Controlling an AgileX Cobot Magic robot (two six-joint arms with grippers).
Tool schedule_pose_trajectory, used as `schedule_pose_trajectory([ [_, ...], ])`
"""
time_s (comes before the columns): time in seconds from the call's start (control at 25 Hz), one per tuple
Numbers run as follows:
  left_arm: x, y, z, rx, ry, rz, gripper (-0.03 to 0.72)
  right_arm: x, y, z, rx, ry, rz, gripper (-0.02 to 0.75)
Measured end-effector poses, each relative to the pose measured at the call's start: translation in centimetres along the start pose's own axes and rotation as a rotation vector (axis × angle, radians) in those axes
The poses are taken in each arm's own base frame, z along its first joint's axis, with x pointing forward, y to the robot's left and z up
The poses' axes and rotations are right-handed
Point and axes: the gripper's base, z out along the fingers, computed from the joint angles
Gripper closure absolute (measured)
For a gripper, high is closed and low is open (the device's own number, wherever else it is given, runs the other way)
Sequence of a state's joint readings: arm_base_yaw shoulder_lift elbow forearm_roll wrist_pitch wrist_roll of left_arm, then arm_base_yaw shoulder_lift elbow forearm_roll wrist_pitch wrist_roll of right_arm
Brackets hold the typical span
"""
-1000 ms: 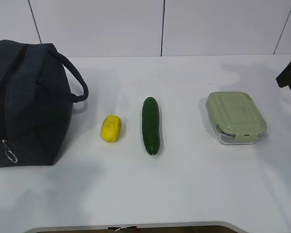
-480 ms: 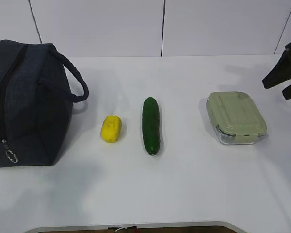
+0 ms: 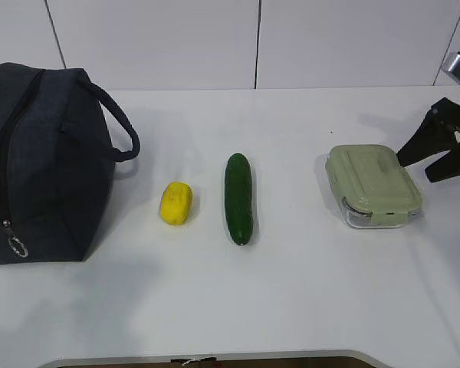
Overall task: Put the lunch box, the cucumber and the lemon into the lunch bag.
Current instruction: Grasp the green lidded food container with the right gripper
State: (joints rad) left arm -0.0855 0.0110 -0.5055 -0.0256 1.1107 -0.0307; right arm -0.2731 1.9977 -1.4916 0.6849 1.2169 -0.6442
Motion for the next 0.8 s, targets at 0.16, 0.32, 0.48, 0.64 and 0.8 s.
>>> schedule_pose_trajectory([
  [0.16, 0.0, 0.0, 0.0, 0.000, 0.000, 0.000, 0.446, -0.1, -0.9, 1.2, -0.021, 0.016, -0.008, 0.165],
  [0.32, 0.0, 0.0, 0.0, 0.000, 0.000, 0.000, 0.446, -0.4, -1.4, 1.9, -0.033, 0.015, -0.004, 0.167],
  [0.48, 0.0, 0.0, 0.0, 0.000, 0.000, 0.000, 0.446, -0.5, -1.9, 2.7, -0.058, 0.015, -0.003, 0.168],
  [0.64, 0.0, 0.0, 0.0, 0.000, 0.000, 0.000, 0.446, -0.6, -2.0, 3.1, -0.083, 0.003, -0.018, 0.168],
  [0.8, 0.0, 0.0, 0.0, 0.000, 0.000, 0.000, 0.446, -0.8, -2.0, 3.5, -0.115, -0.021, -0.027, 0.169],
])
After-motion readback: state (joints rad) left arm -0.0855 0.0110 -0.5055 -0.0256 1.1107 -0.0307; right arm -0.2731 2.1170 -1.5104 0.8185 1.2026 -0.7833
